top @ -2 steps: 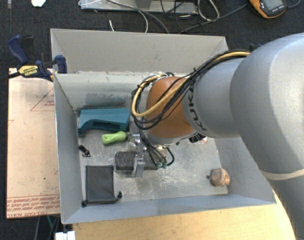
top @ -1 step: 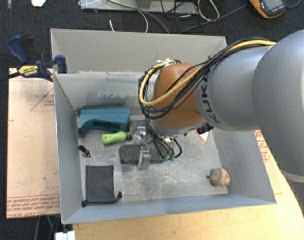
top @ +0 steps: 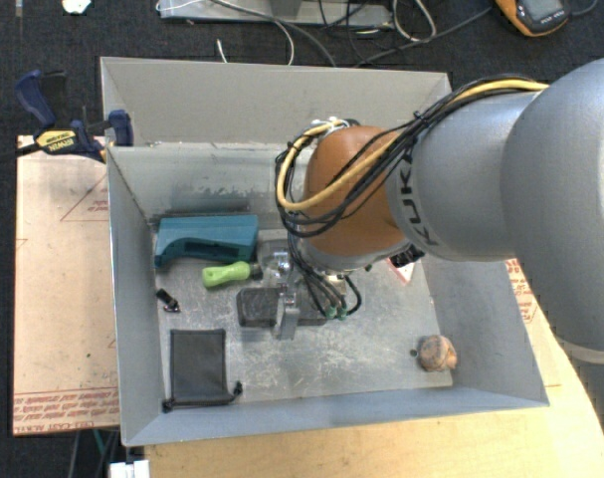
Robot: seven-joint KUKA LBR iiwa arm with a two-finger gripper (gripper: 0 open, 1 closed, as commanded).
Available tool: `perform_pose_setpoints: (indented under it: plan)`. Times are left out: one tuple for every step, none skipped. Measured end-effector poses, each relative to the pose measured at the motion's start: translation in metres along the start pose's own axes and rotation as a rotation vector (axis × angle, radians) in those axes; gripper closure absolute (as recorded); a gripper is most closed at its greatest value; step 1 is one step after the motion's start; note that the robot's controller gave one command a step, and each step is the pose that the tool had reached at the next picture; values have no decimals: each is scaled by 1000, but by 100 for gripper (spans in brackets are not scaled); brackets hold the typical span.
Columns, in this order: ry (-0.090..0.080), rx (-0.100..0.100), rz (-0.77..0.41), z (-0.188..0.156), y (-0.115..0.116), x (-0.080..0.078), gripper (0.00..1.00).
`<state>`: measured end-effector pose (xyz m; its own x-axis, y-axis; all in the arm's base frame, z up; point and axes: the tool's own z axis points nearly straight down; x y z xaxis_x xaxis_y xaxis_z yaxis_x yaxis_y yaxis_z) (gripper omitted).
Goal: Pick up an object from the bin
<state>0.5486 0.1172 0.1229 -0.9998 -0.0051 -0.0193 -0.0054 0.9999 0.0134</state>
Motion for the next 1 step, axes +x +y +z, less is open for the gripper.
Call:
perform_pose_setpoints:
  plan:
    - [5,0,12,-54,1,-3,100]
